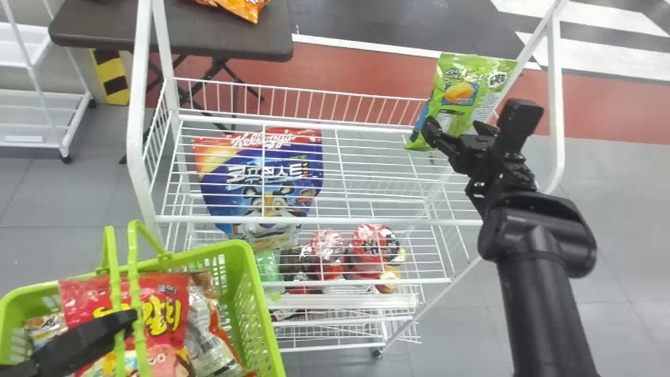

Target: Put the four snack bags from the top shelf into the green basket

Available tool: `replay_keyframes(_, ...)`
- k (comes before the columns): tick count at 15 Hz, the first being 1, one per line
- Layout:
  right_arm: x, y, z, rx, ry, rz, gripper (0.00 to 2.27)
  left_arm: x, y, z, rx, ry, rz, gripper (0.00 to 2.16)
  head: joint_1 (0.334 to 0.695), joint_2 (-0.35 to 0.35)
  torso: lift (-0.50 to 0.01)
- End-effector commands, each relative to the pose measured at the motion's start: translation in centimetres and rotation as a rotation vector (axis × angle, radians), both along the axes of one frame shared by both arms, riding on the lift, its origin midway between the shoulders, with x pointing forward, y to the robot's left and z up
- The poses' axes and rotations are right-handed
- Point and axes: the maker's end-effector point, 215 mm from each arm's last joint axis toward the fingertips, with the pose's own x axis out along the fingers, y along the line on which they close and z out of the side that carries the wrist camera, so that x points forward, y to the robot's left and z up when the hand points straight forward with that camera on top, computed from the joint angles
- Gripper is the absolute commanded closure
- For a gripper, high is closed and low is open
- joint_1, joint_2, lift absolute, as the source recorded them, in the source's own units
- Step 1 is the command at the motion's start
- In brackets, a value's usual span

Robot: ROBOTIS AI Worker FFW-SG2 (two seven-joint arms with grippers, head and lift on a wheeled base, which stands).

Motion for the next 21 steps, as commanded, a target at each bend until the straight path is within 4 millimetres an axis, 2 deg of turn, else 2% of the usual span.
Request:
replay_keyframes(1, 1.9, -0.8, -0.2, -0.034, 0.000, -0.019, 0.05, -0.1, 0.1, 0.2, -0.009, -0.005, -0.001, 2.15, 0.695, -0.250, 0.000)
replay_keyframes(2, 2.6, -1.0, -0.6, -0.055, 0.011, -0.033, 0.08, 0.0, 0.1, 0.2, -0.009, -0.006, -0.001, 2.15, 0.695, -0.253, 0.000)
replay_keyframes(3, 3.0, -0.9, -0.8, -0.058, 0.017, -0.031, 0.23, 0.0, 0.1, 0.2, -0.008, -0.007, 0.000, 2.15, 0.695, -0.254, 0.000)
replay_keyframes(4, 3.1, -0.9, -0.9, -0.059, 0.022, -0.030, 0.50, 0.0, 0.1, 0.2, -0.008, -0.007, 0.000, 2.15, 0.695, -0.255, 0.000)
replay_keyframes(5, 3.1, -1.1, -0.8, -0.062, 0.023, -0.032, 0.96, 0.0, 0.1, 0.2, -0.009, -0.006, 0.000, 2.15, 0.695, -0.254, 0.000)
replay_keyframes(7, 3.1, -0.8, -1.0, -0.063, 0.031, -0.031, 2.21, 0.0, 0.3, 0.1, -0.007, -0.003, 0.001, 2.15, 0.695, -0.252, 0.000)
replay_keyframes(9, 2.2, -1.1, -2.0, -0.070, 0.042, -0.042, 2.26, 0.0, 0.3, 0.1, -0.006, -0.005, 0.001, 2.15, 0.695, -0.252, 0.000)
replay_keyframes(13, 1.7, -1.4, -1.7, -0.064, 0.040, -0.054, 2.26, 0.0, 0.3, 0.1, -0.008, -0.004, 0.001, 2.15, 0.695, -0.256, 0.000)
replay_keyframes(14, 1.0, -1.1, -1.3, -0.062, 0.039, -0.050, 2.26, 0.0, 0.3, 0.1, -0.008, -0.004, 0.003, 2.15, 0.695, -0.257, 0.000)
replay_keyframes(15, 0.1, -0.6, -0.1, -0.053, 0.026, -0.042, 2.26, 0.0, 0.3, 0.1, -0.009, -0.002, 0.002, 2.15, 0.695, -0.257, 0.000)
replay_keyframes(18, -2.7, 3.3, 3.4, 0.013, 0.005, 0.022, 2.26, 0.0, 0.2, 0.1, -0.010, -0.004, 0.002, 2.15, 0.695, -0.252, 0.000)
replay_keyframes(21, -6.8, 9.8, 4.6, 0.092, 0.044, 0.140, 2.26, 0.1, 0.2, 0.1, -0.011, -0.005, 0.002, 2.15, 0.695, -0.212, 0.000)
